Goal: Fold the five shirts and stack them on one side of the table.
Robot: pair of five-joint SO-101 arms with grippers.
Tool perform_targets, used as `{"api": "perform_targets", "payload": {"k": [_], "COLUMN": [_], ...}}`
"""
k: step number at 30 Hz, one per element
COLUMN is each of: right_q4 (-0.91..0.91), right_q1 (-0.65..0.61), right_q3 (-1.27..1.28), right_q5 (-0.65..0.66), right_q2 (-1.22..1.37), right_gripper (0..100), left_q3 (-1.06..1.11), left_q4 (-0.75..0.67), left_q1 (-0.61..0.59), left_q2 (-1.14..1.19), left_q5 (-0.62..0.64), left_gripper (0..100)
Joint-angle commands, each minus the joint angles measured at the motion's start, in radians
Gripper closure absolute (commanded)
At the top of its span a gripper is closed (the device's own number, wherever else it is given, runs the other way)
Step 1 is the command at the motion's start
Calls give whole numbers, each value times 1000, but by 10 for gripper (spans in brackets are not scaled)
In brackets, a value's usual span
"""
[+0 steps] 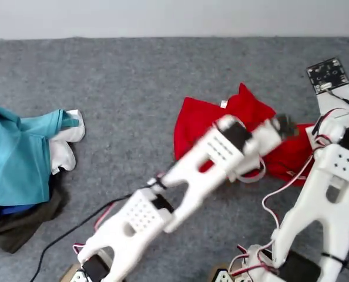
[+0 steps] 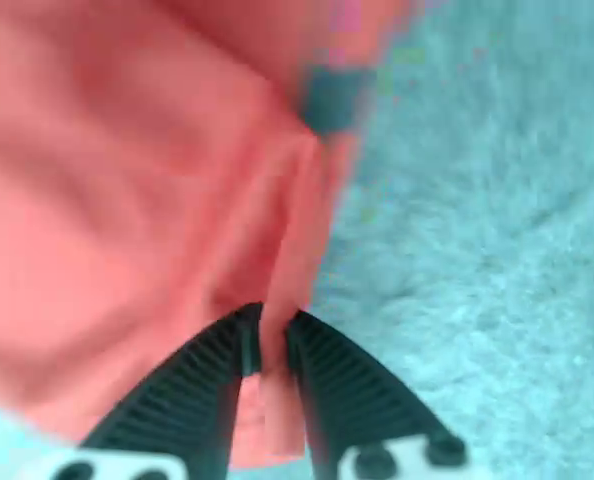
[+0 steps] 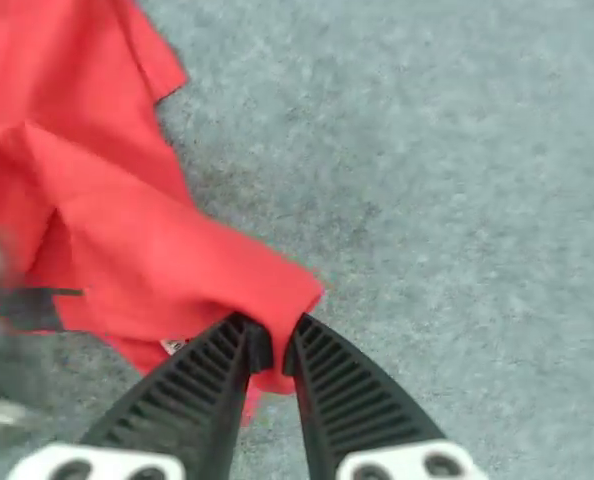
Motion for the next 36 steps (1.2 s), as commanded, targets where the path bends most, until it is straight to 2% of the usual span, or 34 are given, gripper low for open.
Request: {"api": "perform_targets", "payload": {"k": [1, 8, 12, 17, 21, 26, 32, 36], "right_q4": [-15, -22, -54, -223, -367, -492, -521, -516], "right_q1": [4, -19, -71, -130, -134, -131, -127, -73], "right_q3": [-12, -14, -14, -14, -14, -14, -14, -9], "right_q5": [-3, 32, 101, 164, 215, 272, 282, 275], "right_q2": [-114, -363, -512, -630, -653, -654, -653, -651], "right_gripper": [989, 989, 989, 989, 989, 989, 989, 989], "left_q3": [-16, -16, -22, -24, -24, -18, -16, -16], "left_q4": [17, 15, 14, -18, -29, -25, -17, -6], "left_q1": [-94, -281, -365, -474, -526, -534, -618, -700], "left_q2": [-250, -559, -690, -842, -951, -1056, -1114, -1149], "left_q5": [-14, -21, -146, -239, -239, -239, -238, -235], "left_gripper": [987, 987, 987, 987, 987, 987, 987, 987]}}
